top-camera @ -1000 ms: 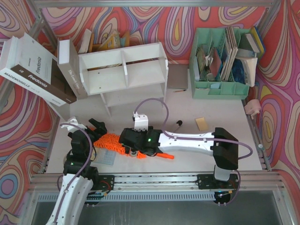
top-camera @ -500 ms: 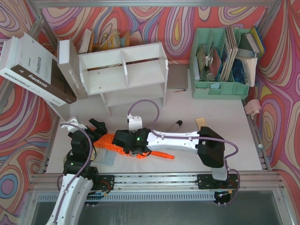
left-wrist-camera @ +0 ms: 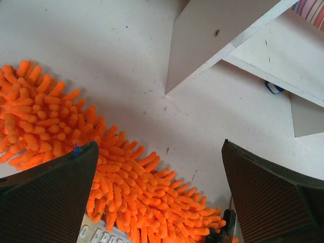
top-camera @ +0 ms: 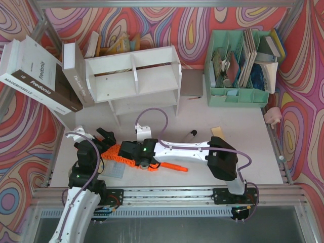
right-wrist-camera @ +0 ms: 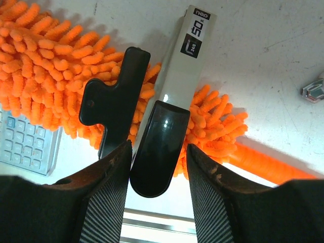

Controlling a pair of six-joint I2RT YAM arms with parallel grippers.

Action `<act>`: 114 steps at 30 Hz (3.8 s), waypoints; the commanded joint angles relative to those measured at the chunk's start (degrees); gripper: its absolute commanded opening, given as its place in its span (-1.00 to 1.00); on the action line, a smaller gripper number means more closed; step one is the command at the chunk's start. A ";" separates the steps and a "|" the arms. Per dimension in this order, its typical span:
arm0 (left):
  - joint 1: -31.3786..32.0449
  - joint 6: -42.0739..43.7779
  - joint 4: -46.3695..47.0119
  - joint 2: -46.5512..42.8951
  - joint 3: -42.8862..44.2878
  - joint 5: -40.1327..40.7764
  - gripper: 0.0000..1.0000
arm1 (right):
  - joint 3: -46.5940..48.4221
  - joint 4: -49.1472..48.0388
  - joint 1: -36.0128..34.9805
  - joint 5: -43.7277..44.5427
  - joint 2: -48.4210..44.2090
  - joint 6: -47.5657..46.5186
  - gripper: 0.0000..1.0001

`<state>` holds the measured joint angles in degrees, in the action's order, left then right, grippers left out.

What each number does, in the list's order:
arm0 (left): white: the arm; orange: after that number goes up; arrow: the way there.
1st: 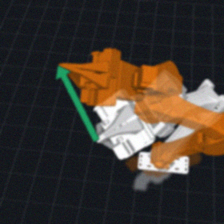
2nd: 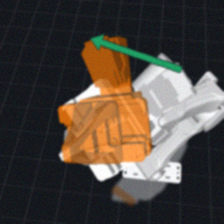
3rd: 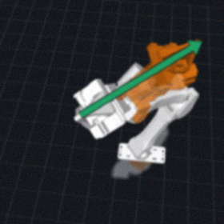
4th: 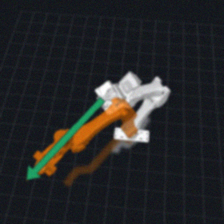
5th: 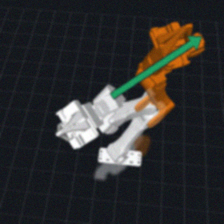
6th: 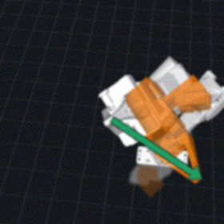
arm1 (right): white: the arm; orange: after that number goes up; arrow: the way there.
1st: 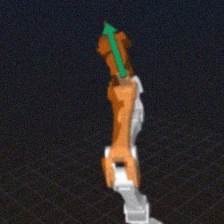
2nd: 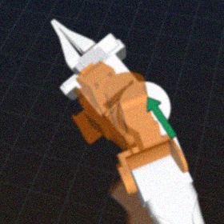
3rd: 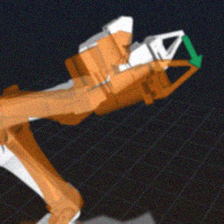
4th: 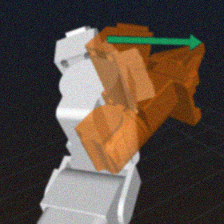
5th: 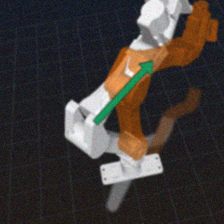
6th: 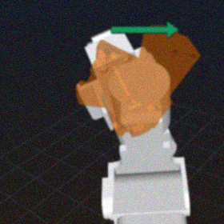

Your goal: Dust the bookshelf with a duster

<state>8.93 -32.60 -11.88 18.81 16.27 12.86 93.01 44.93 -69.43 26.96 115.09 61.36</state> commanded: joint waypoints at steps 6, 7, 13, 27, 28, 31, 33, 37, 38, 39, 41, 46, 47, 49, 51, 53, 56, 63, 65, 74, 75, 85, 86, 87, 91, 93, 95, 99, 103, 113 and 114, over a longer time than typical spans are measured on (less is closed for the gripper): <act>0.21 -0.31 1.56 0.31 0.60 -0.47 0.96 | 3.27 5.08 -0.08 1.86 1.88 1.46 -0.08; 0.23 -0.28 1.59 0.35 0.62 -0.44 0.96 | 3.46 5.20 -0.05 1.87 2.09 1.36 -0.09; 0.27 -0.26 1.68 0.44 0.60 -0.35 0.96 | 4.57 5.43 -0.09 1.56 3.26 0.48 -0.10; 0.24 -0.27 2.28 1.18 0.35 0.06 0.97 | 6.08 10.78 0.04 5.21 2.14 4.79 -0.39; 0.22 -0.27 2.42 1.24 0.34 0.01 0.97 | 5.66 10.79 0.00 5.54 1.67 5.23 -0.41; 0.25 -0.19 2.68 2.00 0.29 0.30 0.97 | 4.67 11.11 0.04 7.00 0.09 6.66 -0.49; 0.22 -0.10 2.89 2.55 0.31 0.40 0.96 | 3.77 11.02 0.02 7.99 -1.19 7.38 -0.52; 0.21 -0.01 3.24 3.26 0.26 0.56 0.97 | 0.86 9.94 -0.05 9.06 -3.65 8.86 -0.58; 0.27 -0.01 3.26 3.39 0.25 0.65 0.97 | 0.20 9.72 0.00 9.15 -4.18 9.08 -0.59; 0.22 -0.01 3.27 3.50 0.25 0.69 0.97 | -0.30 9.43 0.00 9.22 -4.59 9.31 -0.60; 0.24 0.08 3.27 3.53 0.24 0.74 0.97 | -1.13 8.89 0.00 9.52 -5.42 9.64 -0.63; 0.24 0.17 3.42 3.78 0.16 0.92 0.97 | -3.31 6.30 0.02 10.27 -7.85 9.68 -0.66; 0.22 0.18 3.48 3.86 0.16 0.89 0.97 | -3.79 5.98 0.00 10.53 -8.30 9.90 -0.66; 0.21 0.17 3.59 4.11 0.16 0.94 0.97 | -4.34 5.83 0.01 11.39 -8.98 10.70 -0.67; 0.25 0.17 3.66 4.27 0.14 0.86 0.97 | -4.12 7.90 0.00 13.04 -9.17 12.76 -0.69; 0.21 0.17 3.79 4.31 0.08 0.84 0.97 | -3.19 11.67 0.00 15.26 -8.86 17.00 -0.72; 0.23 0.17 3.94 4.60 0.07 0.94 0.97 | -1.85 15.61 0.09 17.91 -8.27 21.23 -0.72; 0.27 0.17 4.13 4.90 0.08 0.93 0.97 | -2.48 18.66 2.19 19.36 -8.15 26.39 -0.87; 0.23 0.17 4.14 4.84 0.05 0.94 0.97 | -3.02 18.01 3.06 19.57 -8.28 26.33 -0.87; 0.26 0.27 4.30 5.01 0.07 0.85 0.97 | -4.18 14.22 8.16 18.73 -6.69 23.75 -0.89; 0.22 0.26 4.20 4.96 0.03 0.85 0.97 | -3.97 14.33 8.51 19.01 -6.32 23.65 -0.89; 0.21 0.26 4.00 4.69 0.16 1.03 0.97 | -3.90 14.69 11.68 19.32 -3.74 23.51 -0.89; 0.21 0.26 4.05 4.79 0.14 1.00 0.97 | -4.00 14.60 11.83 19.21 -3.59 23.43 -0.89; 0.25 0.27 4.12 4.83 0.16 0.94 0.97 | -4.34 14.20 12.01 19.23 -3.58 23.20 -0.89; 0.22 0.26 4.06 4.73 0.16 0.95 0.97 | -5.95 11.42 12.48 18.87 -3.79 21.79 -0.87; 0.22 0.31 4.06 4.71 0.16 0.96 0.97 | -6.29 11.04 12.97 18.08 -3.24 21.57 -0.85; 0.23 0.26 4.04 4.74 0.14 1.02 0.97 | -6.41 10.57 13.38 16.99 -2.74 21.31 -0.84; 0.23 0.18 4.14 4.67 0.16 0.94 0.96 | -7.15 8.87 13.66 14.85 -2.02 20.29 -0.77; 0.21 0.25 4.00 4.58 0.18 1.01 0.96 | -7.52 7.46 13.66 13.21 -1.72 19.34 -0.67; 0.23 0.21 3.79 4.27 0.29 1.02 0.97 | -7.32 7.72 13.63 12.89 -2.38 19.49 -0.17; 0.21 0.17 3.79 4.30 0.33 1.02 0.97 | -7.32 7.80 13.73 12.92 -2.68 19.50 -0.14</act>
<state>9.02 -32.58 -9.23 23.68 16.27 13.34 85.86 52.64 -55.90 39.18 112.81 80.77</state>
